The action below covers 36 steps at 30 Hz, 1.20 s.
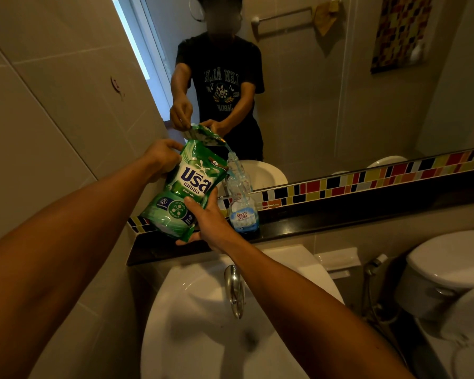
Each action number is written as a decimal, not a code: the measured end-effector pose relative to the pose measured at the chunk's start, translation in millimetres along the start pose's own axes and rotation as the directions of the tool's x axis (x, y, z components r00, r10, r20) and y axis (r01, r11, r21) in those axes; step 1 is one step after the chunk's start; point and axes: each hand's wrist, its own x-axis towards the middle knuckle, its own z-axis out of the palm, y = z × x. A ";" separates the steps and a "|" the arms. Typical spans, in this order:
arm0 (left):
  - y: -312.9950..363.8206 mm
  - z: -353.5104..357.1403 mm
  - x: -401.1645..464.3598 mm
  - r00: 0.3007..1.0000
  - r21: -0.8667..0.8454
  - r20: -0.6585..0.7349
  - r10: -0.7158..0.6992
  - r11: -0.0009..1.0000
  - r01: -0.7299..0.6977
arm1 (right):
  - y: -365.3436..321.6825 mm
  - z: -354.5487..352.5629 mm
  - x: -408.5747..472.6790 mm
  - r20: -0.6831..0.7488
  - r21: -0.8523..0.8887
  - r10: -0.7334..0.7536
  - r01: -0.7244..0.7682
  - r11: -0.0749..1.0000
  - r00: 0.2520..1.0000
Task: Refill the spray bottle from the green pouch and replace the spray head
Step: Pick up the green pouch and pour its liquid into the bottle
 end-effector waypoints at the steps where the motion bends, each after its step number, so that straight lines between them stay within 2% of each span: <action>1: -0.1 -0.1 0.0 1.000 -0.001 -0.003 -0.001 1.000 0.001 | -0.1 0.0 0.0 0.000 -0.001 0.000 0.000 1.000 1.000; 24: -2.0 -0.6 2.1 1.000 -0.007 0.010 0.002 1.000 -0.001 | 1.9 -0.4 1.6 -0.009 -0.015 -0.001 0.001 1.000 1.000; 36: -23.4 17.8 9.7 0.999 -0.042 -0.033 0.002 0.999 -0.004 | 5.2 -12.5 -5.4 -0.046 -0.080 0.042 -0.046 0.996 0.998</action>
